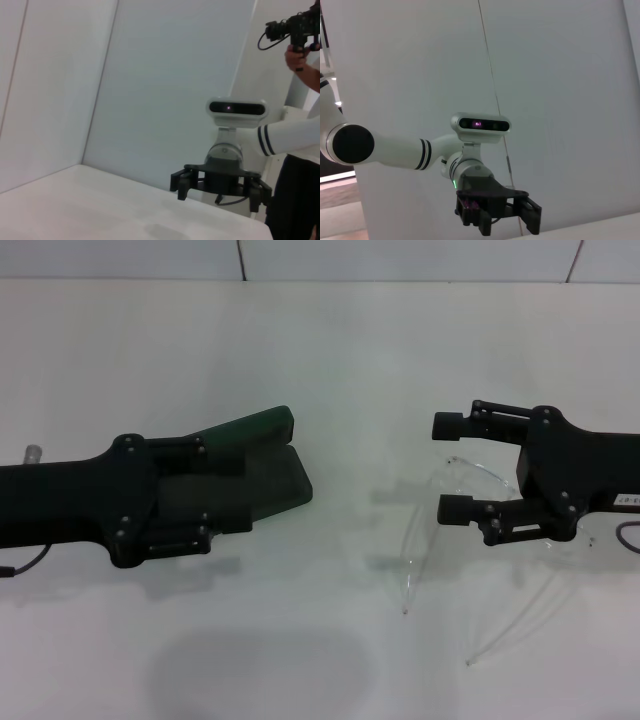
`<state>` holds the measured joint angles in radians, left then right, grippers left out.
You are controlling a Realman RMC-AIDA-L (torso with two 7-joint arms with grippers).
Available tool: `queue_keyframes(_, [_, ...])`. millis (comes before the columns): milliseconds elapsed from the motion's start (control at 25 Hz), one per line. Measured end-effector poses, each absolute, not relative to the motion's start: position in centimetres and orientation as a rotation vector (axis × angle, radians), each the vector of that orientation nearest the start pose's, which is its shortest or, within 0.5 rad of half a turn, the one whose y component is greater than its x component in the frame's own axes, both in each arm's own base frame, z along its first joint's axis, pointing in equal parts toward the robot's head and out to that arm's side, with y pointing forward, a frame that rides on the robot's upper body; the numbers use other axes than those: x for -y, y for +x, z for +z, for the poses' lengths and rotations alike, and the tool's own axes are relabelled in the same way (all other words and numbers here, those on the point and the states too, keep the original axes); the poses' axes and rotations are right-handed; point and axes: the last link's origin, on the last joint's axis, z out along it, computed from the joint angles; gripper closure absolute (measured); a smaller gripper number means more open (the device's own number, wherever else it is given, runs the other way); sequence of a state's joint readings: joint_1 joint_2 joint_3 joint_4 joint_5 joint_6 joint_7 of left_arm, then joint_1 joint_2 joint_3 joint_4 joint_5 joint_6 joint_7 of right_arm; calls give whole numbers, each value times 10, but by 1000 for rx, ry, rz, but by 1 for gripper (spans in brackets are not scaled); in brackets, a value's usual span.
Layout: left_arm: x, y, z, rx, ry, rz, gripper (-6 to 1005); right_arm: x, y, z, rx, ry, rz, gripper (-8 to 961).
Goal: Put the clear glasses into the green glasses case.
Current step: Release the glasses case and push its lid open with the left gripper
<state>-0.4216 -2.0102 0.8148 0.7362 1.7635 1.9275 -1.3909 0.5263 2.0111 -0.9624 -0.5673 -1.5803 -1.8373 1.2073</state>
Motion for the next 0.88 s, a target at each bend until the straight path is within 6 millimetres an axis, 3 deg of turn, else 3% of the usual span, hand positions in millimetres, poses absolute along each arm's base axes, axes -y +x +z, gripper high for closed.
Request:
queue_keyframes(640, [-273,-249,41,472,-2910,-1060,388,-298,217,13,-233,-2854,1219,78])
queue_keyframes(880, [-297,-240,54,371,-2732,-979,389,-303,231,27,-276,-2686,1235,77])
